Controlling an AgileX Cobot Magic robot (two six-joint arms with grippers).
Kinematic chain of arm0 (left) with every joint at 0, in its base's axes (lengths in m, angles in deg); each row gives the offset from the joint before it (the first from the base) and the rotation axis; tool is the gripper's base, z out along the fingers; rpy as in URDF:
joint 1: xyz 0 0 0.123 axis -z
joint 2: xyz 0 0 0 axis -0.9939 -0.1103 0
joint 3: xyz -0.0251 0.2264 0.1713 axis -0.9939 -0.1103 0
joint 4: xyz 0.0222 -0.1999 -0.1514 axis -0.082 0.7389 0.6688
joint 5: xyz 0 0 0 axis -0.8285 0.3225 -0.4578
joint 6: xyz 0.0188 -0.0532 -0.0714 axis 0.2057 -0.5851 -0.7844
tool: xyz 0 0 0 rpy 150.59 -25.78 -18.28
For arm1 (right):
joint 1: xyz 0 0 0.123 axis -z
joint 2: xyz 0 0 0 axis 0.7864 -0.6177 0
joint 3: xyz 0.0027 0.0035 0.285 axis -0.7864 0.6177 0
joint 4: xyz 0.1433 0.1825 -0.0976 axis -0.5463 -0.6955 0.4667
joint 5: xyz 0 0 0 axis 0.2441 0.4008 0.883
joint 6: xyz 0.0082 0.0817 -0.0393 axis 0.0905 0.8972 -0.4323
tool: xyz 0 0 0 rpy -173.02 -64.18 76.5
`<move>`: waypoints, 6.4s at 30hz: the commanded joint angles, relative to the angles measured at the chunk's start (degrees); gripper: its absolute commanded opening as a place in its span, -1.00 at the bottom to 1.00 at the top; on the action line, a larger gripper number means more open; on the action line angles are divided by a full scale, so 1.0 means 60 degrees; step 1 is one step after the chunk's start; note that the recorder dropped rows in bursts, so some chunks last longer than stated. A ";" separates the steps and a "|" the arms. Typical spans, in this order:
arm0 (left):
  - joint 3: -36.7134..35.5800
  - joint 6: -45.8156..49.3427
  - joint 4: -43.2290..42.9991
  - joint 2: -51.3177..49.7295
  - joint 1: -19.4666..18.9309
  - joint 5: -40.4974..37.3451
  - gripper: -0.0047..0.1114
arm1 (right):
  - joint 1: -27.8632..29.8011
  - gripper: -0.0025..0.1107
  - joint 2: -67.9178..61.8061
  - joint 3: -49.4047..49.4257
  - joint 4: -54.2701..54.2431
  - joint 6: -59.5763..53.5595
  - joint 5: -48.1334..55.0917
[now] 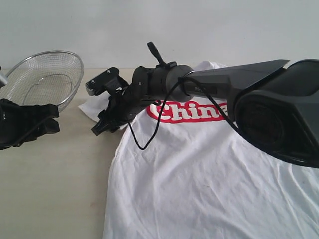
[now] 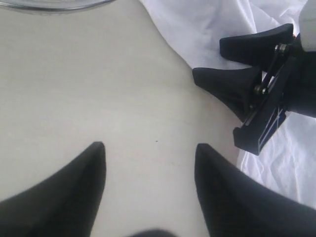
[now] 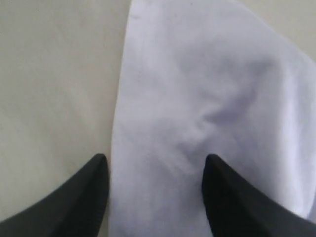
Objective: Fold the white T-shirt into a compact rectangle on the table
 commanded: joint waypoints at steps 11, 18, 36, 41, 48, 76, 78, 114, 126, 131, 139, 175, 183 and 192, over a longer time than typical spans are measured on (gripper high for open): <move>0.0041 0.0024 0.0065 0.0091 -0.0019 -0.0020 -0.04 | 0.0020 -0.52 -0.0350 0.0046 0.0171 0.0059 0.2143; 0.0041 0.0024 0.0065 0.0091 -0.0019 -0.0020 -0.04 | 0.0020 -0.64 -0.0368 0.0046 0.0190 0.0001 0.1967; 0.0041 0.0024 0.0065 0.0091 -0.0019 0.0040 -0.04 | 0.0020 -0.96 -0.0349 -0.2366 0.0028 0.1256 0.2289; 0.0041 0.0024 0.0065 0.0091 -0.0019 0.0040 -0.04 | 0.0020 -0.96 -0.0331 -0.2689 -0.0071 0.1792 0.2492; 0.0041 0.0024 0.0065 0.0091 -0.0019 0.0127 -0.04 | 0.0020 -0.96 0.0138 -0.2789 -0.0387 0.2385 0.2520; 0.0041 0.0094 0.0065 0.0091 -0.0019 0.0230 -0.04 | 0.1942 -0.96 0.0623 -0.2766 -0.0531 0.4529 0.4466; 0.0041 0.0094 0.0065 0.0091 -0.0019 0.0230 -0.04 | 0.2024 -0.96 0.0623 -0.2745 -0.0417 0.4529 0.4603; 0.0041 0.0094 0.0065 0.0091 -0.0019 0.0221 -0.04 | 0.2887 -0.88 0.0743 -0.1257 0.0717 0.3912 0.5779; 0.0041 0.0094 0.0065 0.0091 -0.0019 0.0259 -0.04 | 0.2887 0.13 0.0903 -0.1257 0.0702 0.2855 0.5823; 0.0041 0.0094 0.0065 0.0091 -0.0019 0.0222 -0.04 | 0.2727 0.07 0.1213 -0.1257 0.0655 0.1839 0.5316; 0.0041 0.0094 0.0065 0.0091 -0.0019 0.0198 -0.04 | 0.2384 0.21 0.1252 -0.1257 0.0553 0.0156 0.4103; 0.0041 0.0094 0.0065 0.0091 -0.0019 0.0122 -0.04 | 0.1724 -0.96 0.0831 -0.1291 -0.0945 0.0497 0.3922; 0.0041 0.0133 0.0065 0.0091 -0.0019 0.0202 -0.04 | 0.1138 -0.96 0.1281 -0.1291 -0.2110 0.0706 0.3450; 0.0041 0.0241 0.0065 0.0091 -0.0019 0.0240 -0.04 | 0.0267 -0.96 0.1327 -0.1291 -0.2840 0.1527 0.1797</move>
